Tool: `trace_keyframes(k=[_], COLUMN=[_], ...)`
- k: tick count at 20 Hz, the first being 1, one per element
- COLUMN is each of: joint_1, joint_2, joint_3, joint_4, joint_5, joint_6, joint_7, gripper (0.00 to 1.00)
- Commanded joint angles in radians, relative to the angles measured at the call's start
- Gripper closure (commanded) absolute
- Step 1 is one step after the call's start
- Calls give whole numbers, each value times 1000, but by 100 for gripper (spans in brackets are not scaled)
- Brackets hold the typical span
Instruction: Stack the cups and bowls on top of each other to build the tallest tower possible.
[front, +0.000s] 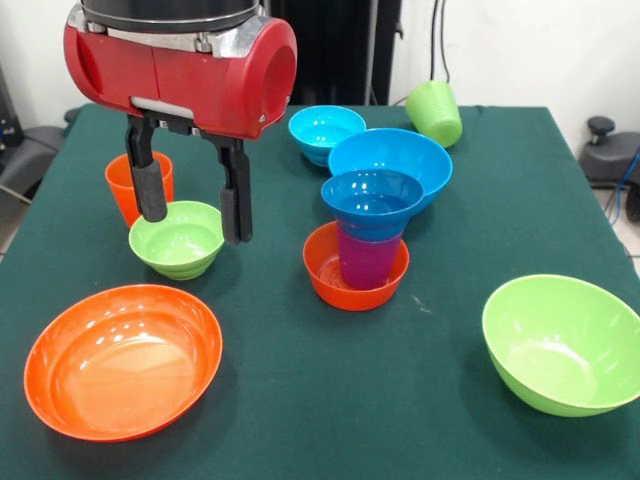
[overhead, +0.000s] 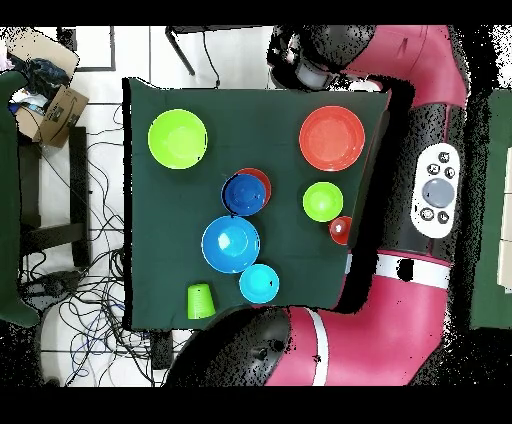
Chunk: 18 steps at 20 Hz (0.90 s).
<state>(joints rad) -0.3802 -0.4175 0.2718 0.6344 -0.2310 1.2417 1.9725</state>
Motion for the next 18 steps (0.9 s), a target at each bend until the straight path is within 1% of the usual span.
trace_keyframes(k=[1,4,8,18], joint_1=[7,20,40,123], joint_2=[62,61,72,118], joint_3=[43,40,41,22], joint_4=[56,20,-30,-187], joint_5=[-49,-49,-37,-40], joint_6=[-1,36,80,174], joint_7=[-209,-178,-103,67], gripper=[0,0,0,0])
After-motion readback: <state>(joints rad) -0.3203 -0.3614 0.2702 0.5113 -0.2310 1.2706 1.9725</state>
